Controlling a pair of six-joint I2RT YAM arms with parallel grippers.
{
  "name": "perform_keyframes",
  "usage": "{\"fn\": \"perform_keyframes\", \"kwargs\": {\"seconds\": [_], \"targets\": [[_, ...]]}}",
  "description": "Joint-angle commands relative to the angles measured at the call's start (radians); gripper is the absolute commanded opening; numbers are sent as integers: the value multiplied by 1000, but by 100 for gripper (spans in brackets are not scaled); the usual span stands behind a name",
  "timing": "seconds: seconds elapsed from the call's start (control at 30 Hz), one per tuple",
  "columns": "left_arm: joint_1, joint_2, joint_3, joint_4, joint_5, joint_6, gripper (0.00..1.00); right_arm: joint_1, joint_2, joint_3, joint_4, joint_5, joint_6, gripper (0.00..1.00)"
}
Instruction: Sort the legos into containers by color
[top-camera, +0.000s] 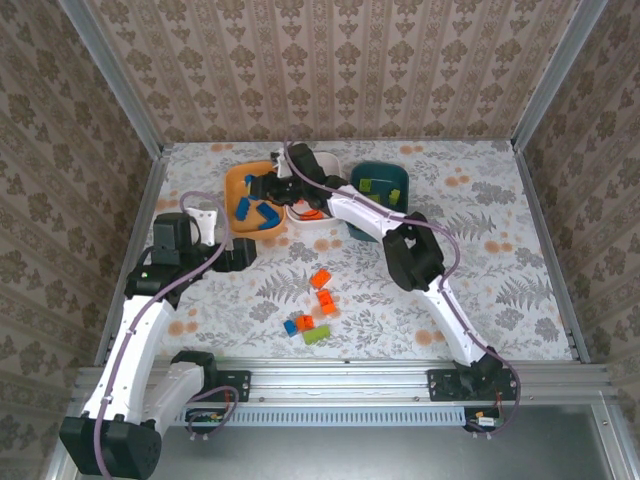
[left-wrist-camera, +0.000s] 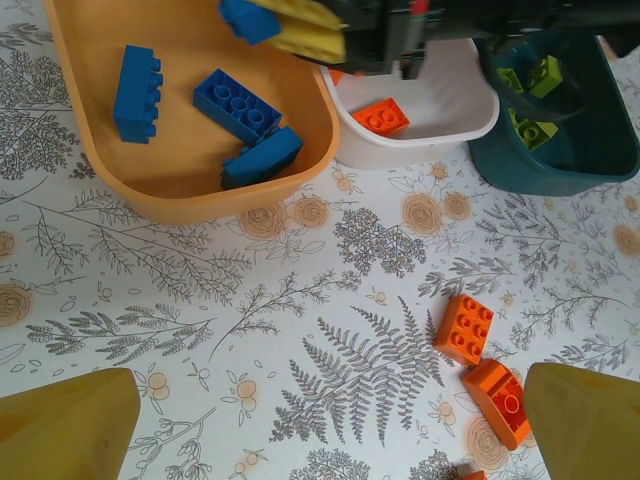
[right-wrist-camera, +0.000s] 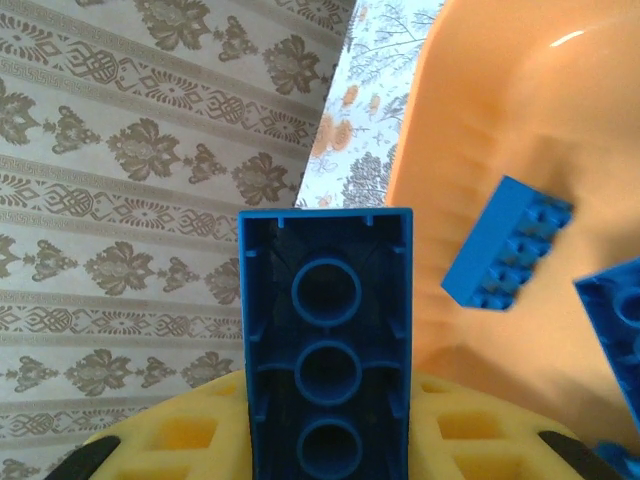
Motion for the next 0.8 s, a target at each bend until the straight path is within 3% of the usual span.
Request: {"fn": "perform_keyframes", "kwargs": {"seconds": [0.0, 0.33, 0.77], "targets": [[-10, -18, -5, 11, -4, 25, 100, -1, 86, 145, -102, 35, 8, 31], [-18, -20, -7, 12, -5, 24, 100, 10, 218, 330, -124, 85, 30, 32], [-18, -18, -5, 11, -14, 25, 100, 12, 208, 340, -133, 102, -4, 54]]}}
